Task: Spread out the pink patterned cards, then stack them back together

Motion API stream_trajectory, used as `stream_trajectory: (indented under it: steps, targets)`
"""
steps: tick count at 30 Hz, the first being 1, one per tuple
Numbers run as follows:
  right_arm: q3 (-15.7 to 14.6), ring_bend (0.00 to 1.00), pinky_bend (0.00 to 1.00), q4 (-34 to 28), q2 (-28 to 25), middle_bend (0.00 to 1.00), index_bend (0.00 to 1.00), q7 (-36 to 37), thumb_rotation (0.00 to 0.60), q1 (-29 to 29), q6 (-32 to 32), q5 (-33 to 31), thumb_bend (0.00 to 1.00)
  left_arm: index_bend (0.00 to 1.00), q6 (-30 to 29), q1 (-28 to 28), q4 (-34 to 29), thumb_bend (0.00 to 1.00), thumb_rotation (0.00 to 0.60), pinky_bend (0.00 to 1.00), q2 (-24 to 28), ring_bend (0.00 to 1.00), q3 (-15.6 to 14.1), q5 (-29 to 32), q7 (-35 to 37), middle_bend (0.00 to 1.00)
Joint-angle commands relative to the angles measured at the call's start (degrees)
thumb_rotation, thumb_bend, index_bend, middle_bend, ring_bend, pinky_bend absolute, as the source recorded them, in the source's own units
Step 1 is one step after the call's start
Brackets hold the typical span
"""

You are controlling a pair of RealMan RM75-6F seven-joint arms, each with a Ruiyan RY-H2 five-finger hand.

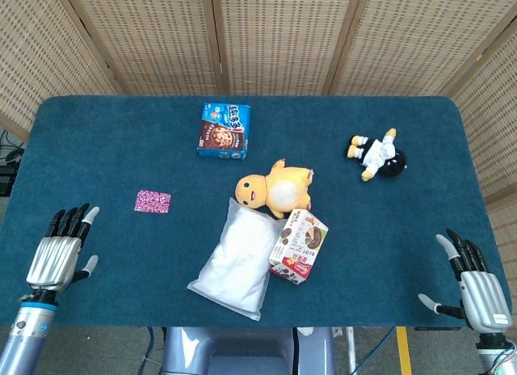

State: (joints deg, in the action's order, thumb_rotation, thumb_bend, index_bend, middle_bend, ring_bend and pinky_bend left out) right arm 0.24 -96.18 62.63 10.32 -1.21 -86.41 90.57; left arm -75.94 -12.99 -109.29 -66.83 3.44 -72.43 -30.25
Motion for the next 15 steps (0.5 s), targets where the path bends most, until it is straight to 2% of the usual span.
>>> stream_trajectory:
  steps: [1, 9, 13, 15]
  targets:
    - [0.00, 0.00, 0.00, 0.02, -0.04, 0.00, 0.04, 0.16, 0.600, -0.01, -0.05, 0.07, 0.11, 0.00, 2.75, -3.08, -1.09, 0.56, 0.600, 0.00, -0.33, 0.00, 2.53, 5.35, -4.66, 0.00]
    - [-0.04, 0.00, 0.00, 0.06, -0.06, 0.00, 0.04, 0.55, 0.600, -0.09, 0.11, 0.06, 0.10, 0.08, 5.98, -8.80, -1.36, 0.74, 0.600, 0.00, -1.39, 0.00, 5.42, 14.63, -12.94, 0.00]
    - [-0.16, 0.00, 0.00, 0.18, 0.02, 0.00, 0.04, 0.90, 0.600, -0.22, 0.47, 0.05, 0.10, 0.10, 8.15, -13.96, 0.96, 0.81, 0.600, 0.00, -3.96, 0.00, 6.54, 23.59, -20.87, 0.00]
    - [-0.19, 0.00, 0.00, 0.21, 0.05, 0.00, 0.04, 0.97, 0.600, -0.25, 0.50, 0.10, 0.10, 0.11, 8.21, -15.13, 1.43, 0.84, 0.600, 0.00, -4.55, 0.00, 6.55, 25.78, -22.54, 0.00]
